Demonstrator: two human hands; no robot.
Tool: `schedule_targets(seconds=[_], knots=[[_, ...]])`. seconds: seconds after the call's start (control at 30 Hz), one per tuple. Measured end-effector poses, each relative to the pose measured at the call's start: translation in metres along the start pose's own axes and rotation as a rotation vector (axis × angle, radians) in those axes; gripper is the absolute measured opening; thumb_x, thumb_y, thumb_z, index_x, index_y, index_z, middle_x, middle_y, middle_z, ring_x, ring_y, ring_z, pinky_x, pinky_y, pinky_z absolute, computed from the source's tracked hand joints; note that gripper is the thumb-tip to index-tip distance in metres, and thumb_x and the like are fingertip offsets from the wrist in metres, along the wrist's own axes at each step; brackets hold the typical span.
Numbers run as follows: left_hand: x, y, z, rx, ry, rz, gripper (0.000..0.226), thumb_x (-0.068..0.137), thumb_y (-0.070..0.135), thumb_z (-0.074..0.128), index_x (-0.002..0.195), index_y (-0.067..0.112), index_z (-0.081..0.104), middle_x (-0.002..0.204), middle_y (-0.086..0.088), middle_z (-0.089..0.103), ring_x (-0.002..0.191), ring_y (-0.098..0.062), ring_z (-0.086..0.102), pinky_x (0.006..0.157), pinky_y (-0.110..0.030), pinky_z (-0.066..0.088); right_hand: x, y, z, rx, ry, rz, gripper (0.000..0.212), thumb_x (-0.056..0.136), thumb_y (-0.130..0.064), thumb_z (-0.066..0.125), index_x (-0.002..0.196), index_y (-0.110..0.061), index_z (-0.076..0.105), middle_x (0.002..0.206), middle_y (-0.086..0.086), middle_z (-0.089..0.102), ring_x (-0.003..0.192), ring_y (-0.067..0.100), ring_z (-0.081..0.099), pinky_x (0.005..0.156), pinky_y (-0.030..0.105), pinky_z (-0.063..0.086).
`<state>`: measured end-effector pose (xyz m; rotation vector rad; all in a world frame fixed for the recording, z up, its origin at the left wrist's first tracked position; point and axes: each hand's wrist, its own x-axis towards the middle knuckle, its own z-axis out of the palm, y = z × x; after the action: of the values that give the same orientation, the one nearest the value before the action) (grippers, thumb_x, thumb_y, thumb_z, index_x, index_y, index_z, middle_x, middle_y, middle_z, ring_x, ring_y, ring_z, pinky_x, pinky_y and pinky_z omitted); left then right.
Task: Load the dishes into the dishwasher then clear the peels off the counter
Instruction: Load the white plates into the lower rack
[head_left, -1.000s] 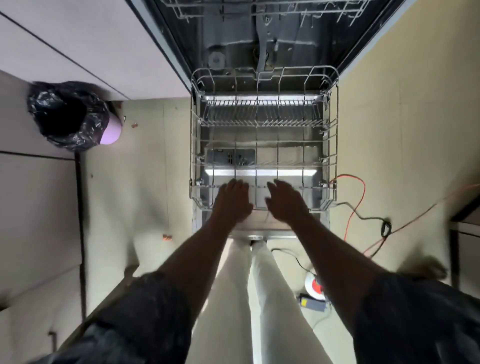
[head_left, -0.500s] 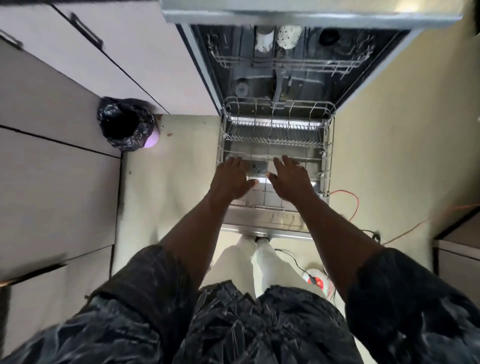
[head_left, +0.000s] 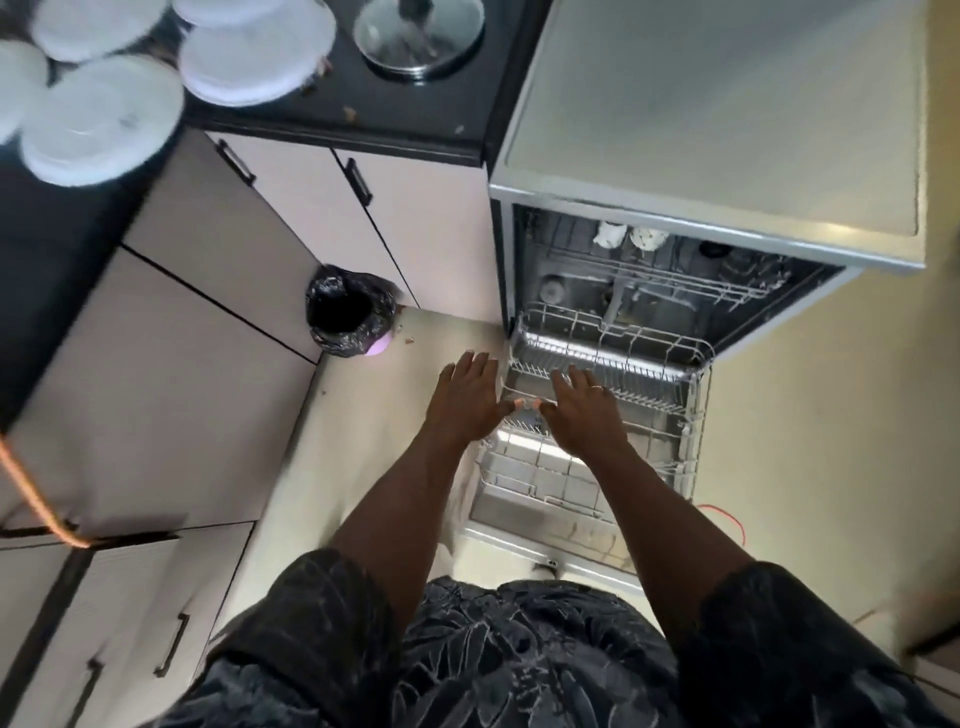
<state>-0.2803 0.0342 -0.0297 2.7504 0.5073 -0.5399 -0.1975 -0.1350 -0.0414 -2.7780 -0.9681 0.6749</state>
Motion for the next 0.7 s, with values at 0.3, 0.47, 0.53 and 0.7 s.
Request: schedule_targets(seconds=[0.3,0.47,0.53,0.7], knots=[[0.022,-0.141,-0.073,0.019,0.124,0.001,0.087,0.097,0.069,0.035,0.159,0.011,0.019,0.169,-0.008,0.009,0.156,-0.024,0.003,0.123,-0.044,0.007,0.071,-0.1,-0.018,0.045,0.092,0.031,0.065,0.1,-0.052,0.041,0.154,-0.018,0.032,0.161,0.013,0.031,0.148,0.033,0.029,0.116,0.05,0.033],[0.036,-0.241,-0.12,-0.007,0.14,-0.004,0.087,0.096,0.071,0.035,0.16,0.015,0.018,0.169,-0.004,0.008,0.156,-0.021,0.001,0.123,-0.042,0.003,0.118,-0.179,-0.031,0.042,0.146,0.08,0.066,0.101,-0.051,0.04,0.156,-0.016,0.029,0.161,0.014,0.03,0.148,0.034,0.028,0.118,0.048,0.031],[0.04,-0.28,-0.138,-0.033,0.18,-0.018,0.084,0.094,0.072,0.039,0.158,0.02,0.025,0.169,-0.002,0.013,0.155,-0.02,0.004,0.124,-0.042,0.006,0.139,-0.21,-0.037,0.045,0.174,0.089,0.068,0.1,-0.055,0.037,0.155,-0.016,0.031,0.16,0.016,0.032,0.148,0.034,0.03,0.117,0.048,0.032],[0.037,-0.347,-0.175,-0.054,0.236,-0.054,0.087,0.095,0.07,0.037,0.16,0.015,0.02,0.169,-0.002,0.009,0.156,-0.02,0.001,0.125,-0.042,0.005,0.178,-0.275,-0.056,0.024,0.174,0.067,0.069,0.102,-0.059,0.035,0.159,-0.021,0.023,0.166,0.011,0.02,0.152,0.032,0.021,0.121,0.045,0.023]])
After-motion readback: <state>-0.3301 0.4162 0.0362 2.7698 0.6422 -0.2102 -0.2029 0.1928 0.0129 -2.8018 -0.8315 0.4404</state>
